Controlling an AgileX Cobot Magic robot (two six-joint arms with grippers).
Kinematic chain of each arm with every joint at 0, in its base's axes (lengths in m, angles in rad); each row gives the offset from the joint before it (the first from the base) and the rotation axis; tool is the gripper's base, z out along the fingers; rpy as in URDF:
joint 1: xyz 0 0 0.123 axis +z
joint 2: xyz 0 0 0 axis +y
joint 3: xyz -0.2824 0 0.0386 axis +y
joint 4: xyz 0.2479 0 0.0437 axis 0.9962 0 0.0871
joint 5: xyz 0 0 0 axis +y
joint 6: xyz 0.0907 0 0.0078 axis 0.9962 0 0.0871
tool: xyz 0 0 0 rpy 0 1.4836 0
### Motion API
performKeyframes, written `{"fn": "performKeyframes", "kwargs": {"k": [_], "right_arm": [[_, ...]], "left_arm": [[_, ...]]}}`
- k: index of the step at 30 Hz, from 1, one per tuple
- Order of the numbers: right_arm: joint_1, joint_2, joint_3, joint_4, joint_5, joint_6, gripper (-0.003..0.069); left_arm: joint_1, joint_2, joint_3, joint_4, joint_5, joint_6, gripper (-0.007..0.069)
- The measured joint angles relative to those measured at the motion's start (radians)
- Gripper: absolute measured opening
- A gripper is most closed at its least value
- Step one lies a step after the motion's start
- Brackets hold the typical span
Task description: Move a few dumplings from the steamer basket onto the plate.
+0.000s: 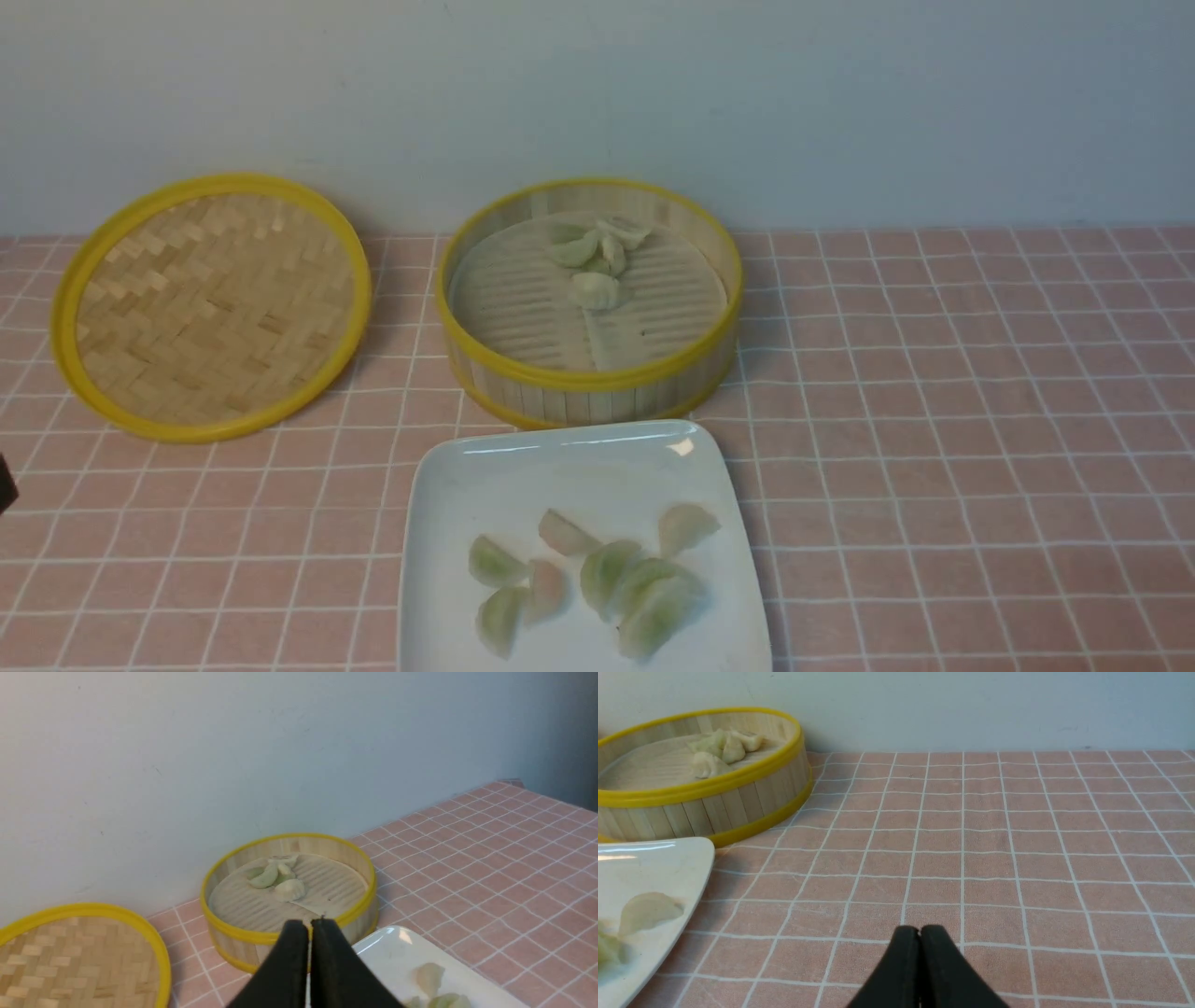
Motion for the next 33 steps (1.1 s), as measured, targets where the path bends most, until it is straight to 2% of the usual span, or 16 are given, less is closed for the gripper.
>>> {"fn": "performKeyframes", "kwargs": {"k": [3,9,14,23,33], "right_arm": [[0.000,0.000,0.000,0.000,0.000,0.000,-0.0015],[0.000,0.000,0.000,0.000,0.000,0.000,-0.0015],[0.000,0.000,0.000,0.000,0.000,0.000,-0.0015],[0.000,0.000,0.000,0.000,0.000,0.006,-0.0015],[0.000,0.000,0.000,0.000,0.000,0.000,-0.0015]], "left_arm": [[0.024,-0.023,0.105,0.059,-0.073,-0.024,-0.0006],[0.254,-0.162,0.434,0.076,-0.276,-0.085,-0.0006],[0.374,-0.253,0.609,0.084,-0.330,-0.091,-0.0006],[0.386,-0.260,0.617,0.094,-0.170,-0.092,-0.0006],[0.386,-0.260,0.618,0.094,-0.158,-0.093,-0.0006]]}}
